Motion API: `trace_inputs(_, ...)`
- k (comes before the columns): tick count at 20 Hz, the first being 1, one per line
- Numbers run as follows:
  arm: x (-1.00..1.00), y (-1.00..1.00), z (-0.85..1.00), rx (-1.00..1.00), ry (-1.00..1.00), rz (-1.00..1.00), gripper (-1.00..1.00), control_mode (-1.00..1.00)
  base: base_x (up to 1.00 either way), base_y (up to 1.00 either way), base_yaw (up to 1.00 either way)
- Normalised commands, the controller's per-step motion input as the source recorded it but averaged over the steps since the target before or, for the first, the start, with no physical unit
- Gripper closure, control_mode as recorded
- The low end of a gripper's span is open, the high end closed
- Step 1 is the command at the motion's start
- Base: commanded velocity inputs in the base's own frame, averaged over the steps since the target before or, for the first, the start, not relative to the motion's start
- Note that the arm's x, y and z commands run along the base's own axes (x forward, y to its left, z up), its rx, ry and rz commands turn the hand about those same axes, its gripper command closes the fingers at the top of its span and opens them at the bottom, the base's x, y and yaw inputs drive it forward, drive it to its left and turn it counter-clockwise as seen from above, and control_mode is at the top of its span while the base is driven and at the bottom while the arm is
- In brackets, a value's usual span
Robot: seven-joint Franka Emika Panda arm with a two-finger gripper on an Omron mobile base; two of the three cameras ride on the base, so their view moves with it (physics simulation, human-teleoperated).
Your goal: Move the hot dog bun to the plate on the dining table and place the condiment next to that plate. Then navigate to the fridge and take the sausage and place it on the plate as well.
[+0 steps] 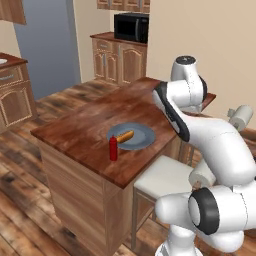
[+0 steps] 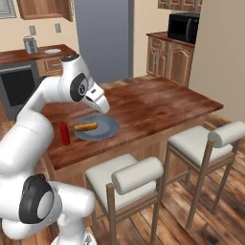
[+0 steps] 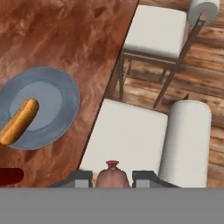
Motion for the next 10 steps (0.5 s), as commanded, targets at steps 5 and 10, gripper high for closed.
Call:
trace_inputs(5,0.62,0.27,-0.57,0.0,0.0,0.14,1.0,-1.0,0.0,0.0,0.0)
trace_inputs(10,0.57,0.24,-0.48,0.0,0.03,0.13,1.0,-1.0,0.0,0.0,0.0)
